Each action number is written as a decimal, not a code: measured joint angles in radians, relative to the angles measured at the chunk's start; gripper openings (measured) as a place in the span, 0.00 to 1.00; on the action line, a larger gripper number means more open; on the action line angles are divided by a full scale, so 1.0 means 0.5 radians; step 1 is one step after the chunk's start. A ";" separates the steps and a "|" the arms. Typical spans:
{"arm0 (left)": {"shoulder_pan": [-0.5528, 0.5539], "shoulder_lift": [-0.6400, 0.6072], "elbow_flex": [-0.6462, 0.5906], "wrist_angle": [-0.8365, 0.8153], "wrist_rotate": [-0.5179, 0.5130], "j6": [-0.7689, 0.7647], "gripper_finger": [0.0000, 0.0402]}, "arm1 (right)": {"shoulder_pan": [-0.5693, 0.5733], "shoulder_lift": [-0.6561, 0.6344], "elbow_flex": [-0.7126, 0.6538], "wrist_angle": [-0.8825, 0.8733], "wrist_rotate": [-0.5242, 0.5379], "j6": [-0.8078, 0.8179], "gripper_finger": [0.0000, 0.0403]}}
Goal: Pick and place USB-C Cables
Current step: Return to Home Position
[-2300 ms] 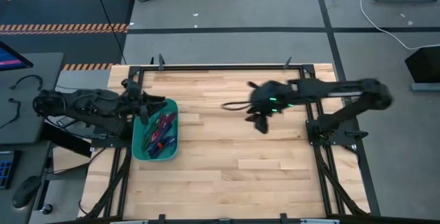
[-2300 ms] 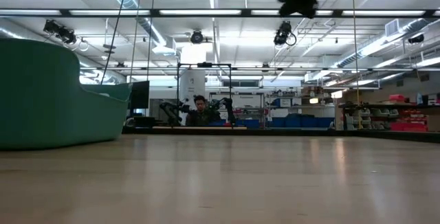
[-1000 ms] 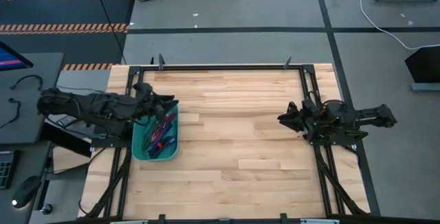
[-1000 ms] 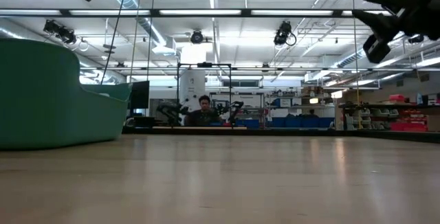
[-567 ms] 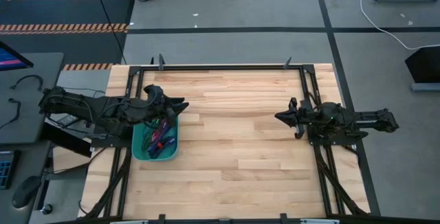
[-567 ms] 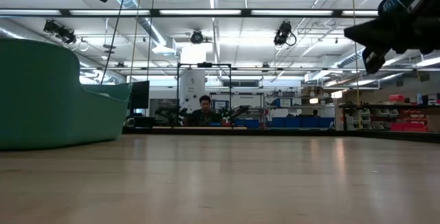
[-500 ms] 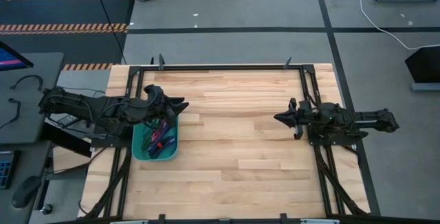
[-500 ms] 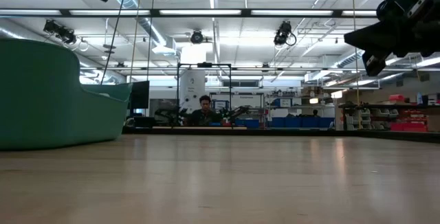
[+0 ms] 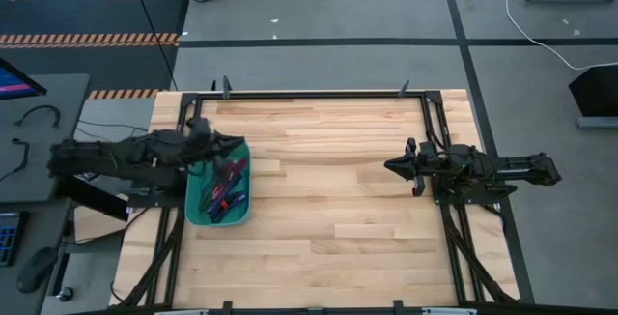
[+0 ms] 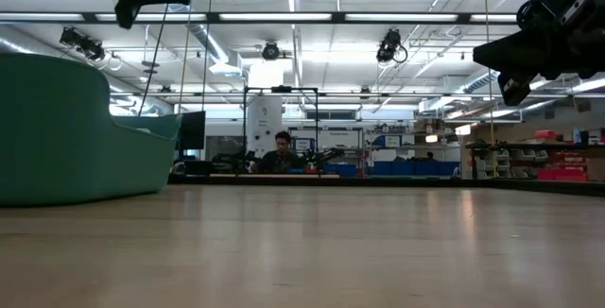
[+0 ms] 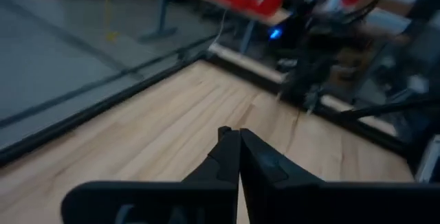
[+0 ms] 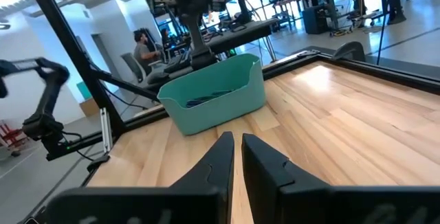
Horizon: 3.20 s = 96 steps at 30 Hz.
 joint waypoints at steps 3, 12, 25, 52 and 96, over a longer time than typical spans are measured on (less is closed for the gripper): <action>0.094 -0.355 -0.259 0.162 0.166 0.126 0.02 | 0.000 0.000 0.000 0.003 0.000 -0.001 0.09; 0.275 -1.208 -0.759 0.219 0.579 0.362 0.01 | 0.000 0.000 0.000 0.011 0.000 -0.001 0.09; 0.321 -1.166 -1.277 0.826 0.990 0.516 0.01 | 0.000 0.010 0.000 0.039 -0.006 -0.001 0.09; 0.318 -1.142 -1.279 0.677 0.956 0.638 0.05 | 0.000 0.010 0.000 0.058 0.000 -0.001 0.09; 0.318 -1.142 -1.279 0.678 0.954 0.636 0.07 | 0.000 0.010 0.000 0.057 0.000 -0.001 0.09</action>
